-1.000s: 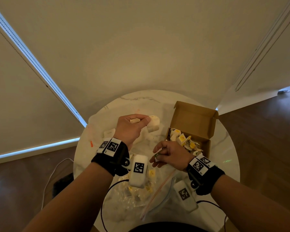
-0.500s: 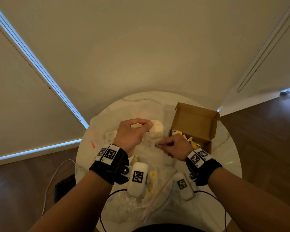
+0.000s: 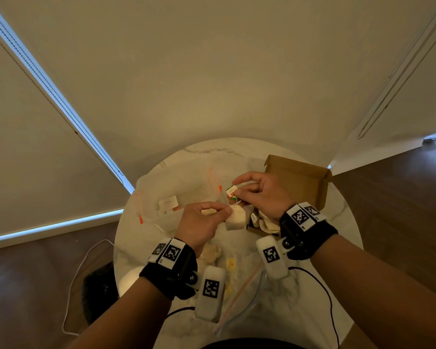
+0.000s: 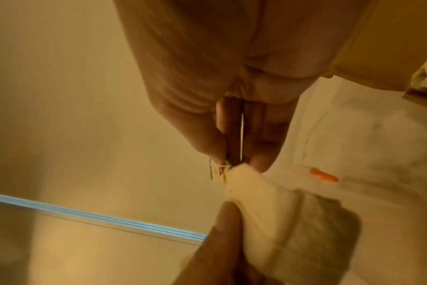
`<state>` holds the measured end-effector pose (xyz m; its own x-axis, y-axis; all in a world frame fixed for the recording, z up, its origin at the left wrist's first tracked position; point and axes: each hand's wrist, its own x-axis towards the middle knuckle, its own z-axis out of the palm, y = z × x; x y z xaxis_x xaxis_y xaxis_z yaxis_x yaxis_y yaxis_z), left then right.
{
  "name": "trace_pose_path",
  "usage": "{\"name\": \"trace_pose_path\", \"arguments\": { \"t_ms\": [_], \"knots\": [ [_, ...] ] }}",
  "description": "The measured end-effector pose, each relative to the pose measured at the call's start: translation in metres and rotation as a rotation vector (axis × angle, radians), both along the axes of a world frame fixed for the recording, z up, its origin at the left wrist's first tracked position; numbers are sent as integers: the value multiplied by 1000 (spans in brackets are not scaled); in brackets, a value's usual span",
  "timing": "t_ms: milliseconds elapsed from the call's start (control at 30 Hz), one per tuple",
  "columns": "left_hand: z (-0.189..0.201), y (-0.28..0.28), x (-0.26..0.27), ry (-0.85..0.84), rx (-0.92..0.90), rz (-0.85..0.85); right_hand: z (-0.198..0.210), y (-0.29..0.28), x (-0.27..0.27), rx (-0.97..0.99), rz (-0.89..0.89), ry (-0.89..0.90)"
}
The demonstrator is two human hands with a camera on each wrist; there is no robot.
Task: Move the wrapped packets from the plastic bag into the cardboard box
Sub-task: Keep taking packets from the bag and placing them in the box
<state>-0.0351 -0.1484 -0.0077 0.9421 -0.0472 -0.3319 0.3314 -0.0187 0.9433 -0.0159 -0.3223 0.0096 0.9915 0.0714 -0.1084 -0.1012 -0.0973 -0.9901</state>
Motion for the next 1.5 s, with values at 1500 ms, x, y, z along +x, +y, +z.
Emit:
{"name": "trace_pose_path", "arguments": {
  "t_ms": [1500],
  "knots": [
    [22,2,2,231,-402,-146,13,26,-27,-561,56,-379]
  ]
}}
